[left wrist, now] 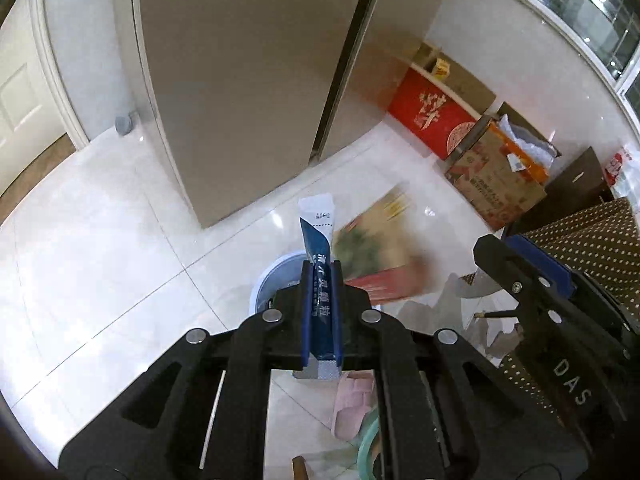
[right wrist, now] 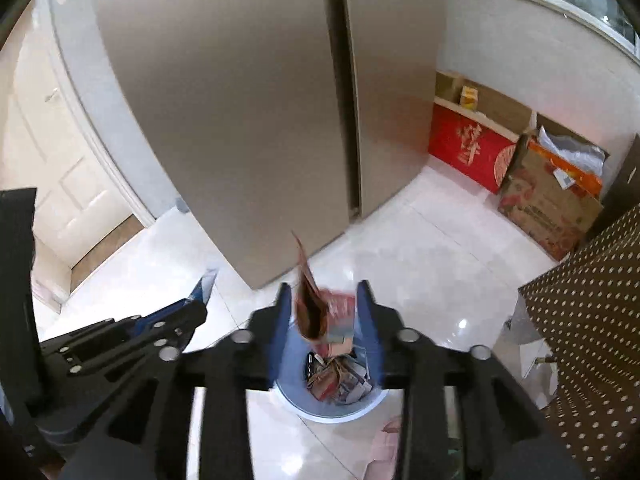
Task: Collect trash
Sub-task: 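Carry the tube and paper bag over the wastebasket and open both tools, then move both open tools back to the table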
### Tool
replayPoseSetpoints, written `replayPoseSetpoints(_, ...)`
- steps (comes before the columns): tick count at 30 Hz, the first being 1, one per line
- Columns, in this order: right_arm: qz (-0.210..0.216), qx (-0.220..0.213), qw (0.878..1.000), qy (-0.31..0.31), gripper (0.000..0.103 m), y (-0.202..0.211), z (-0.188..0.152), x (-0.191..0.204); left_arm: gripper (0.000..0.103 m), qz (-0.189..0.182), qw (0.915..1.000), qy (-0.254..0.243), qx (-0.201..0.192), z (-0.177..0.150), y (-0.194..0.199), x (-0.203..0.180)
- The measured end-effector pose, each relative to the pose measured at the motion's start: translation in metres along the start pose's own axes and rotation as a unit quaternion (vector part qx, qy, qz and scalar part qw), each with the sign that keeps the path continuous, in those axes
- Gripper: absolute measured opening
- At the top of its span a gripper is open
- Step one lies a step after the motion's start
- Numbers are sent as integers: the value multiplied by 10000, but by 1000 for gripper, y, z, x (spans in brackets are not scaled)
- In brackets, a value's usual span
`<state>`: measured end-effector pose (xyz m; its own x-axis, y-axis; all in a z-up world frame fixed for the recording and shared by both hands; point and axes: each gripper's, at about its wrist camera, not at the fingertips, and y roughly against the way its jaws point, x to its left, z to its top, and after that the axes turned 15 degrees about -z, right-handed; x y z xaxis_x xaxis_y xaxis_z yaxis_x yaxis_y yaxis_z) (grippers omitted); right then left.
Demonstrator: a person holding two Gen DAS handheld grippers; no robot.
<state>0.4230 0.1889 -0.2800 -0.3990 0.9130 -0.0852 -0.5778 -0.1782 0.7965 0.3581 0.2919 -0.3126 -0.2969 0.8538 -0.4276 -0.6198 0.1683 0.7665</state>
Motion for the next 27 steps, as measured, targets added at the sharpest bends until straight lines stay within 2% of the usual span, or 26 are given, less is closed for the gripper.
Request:
replayPoseSetpoints(5,-87,72,9999,-19,35,-7,-11,-4,8,-6,9999,-25,136,-4,-14,2)
replayPoseSetpoints(14,-200,-88,9997,-122,40,4,-14,-21,9,-116,9996,-170,213,-2,-19,-6)
replayPoseSetpoints(20,-200,-205,9993,-253,48,13,-15,-33,9,-152,9993,-259,227,0,-18,-15)
replayPoseSetpoints(22,-204,-248,9991,-283,54,16,-13,-35,9,-155,9992,-291,226,0,-17,-17)
replayPoseSetpoints(27,-201,-372,9984,-385,56,26,-10,-45,11,-99,9996,-143,234,5,-19,-21)
